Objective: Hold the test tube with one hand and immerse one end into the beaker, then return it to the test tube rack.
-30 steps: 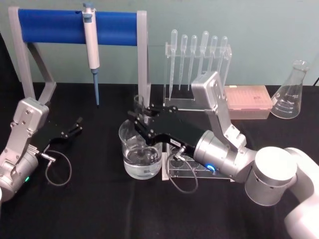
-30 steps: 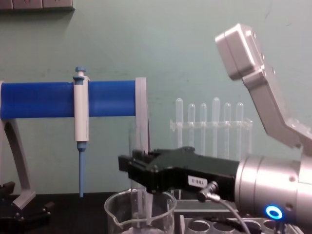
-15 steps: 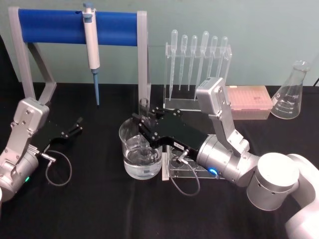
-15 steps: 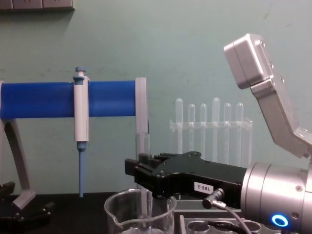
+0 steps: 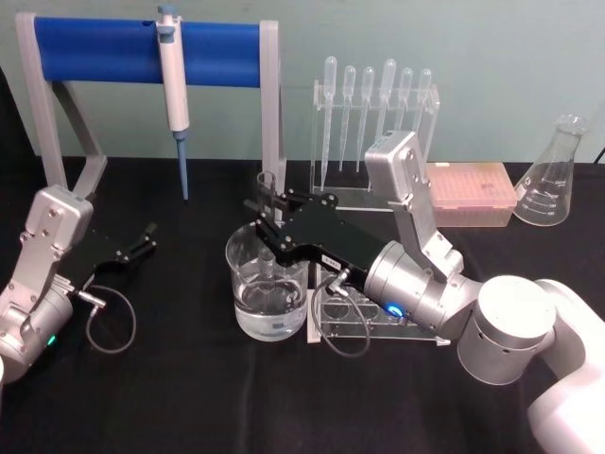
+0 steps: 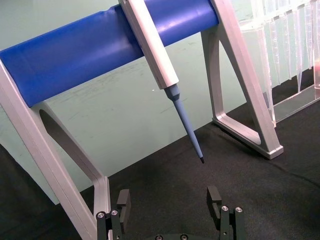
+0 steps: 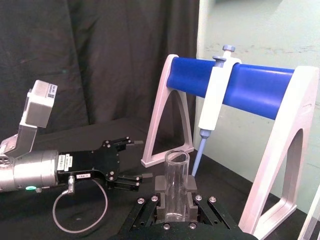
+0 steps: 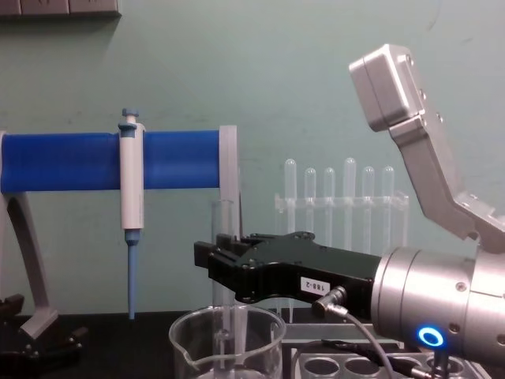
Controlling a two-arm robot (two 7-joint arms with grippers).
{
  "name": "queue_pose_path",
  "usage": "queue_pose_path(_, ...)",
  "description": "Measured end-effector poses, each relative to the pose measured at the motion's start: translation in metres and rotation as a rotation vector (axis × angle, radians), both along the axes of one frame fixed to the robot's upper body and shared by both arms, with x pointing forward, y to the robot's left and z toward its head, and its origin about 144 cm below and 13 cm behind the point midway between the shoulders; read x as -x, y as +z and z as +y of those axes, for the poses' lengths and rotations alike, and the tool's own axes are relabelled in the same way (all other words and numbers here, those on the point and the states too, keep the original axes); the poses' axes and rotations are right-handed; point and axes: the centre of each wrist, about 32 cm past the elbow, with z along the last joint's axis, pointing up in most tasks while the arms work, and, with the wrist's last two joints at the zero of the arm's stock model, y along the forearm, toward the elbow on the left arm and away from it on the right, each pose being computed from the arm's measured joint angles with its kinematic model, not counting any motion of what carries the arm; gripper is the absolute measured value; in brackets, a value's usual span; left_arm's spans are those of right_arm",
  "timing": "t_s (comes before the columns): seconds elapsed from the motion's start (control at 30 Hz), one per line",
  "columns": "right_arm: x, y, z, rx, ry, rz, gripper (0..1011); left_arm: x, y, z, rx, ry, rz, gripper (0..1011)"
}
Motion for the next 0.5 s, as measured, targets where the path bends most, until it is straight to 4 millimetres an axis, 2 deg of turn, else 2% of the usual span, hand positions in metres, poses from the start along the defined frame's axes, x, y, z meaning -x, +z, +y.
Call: queue_pose_path(0.5,0.0003,0.0001,0.0002,0.004,-0.001,0.005,234,0.0000,0.0000,0.0000,0.000,0.000,0.000,1000)
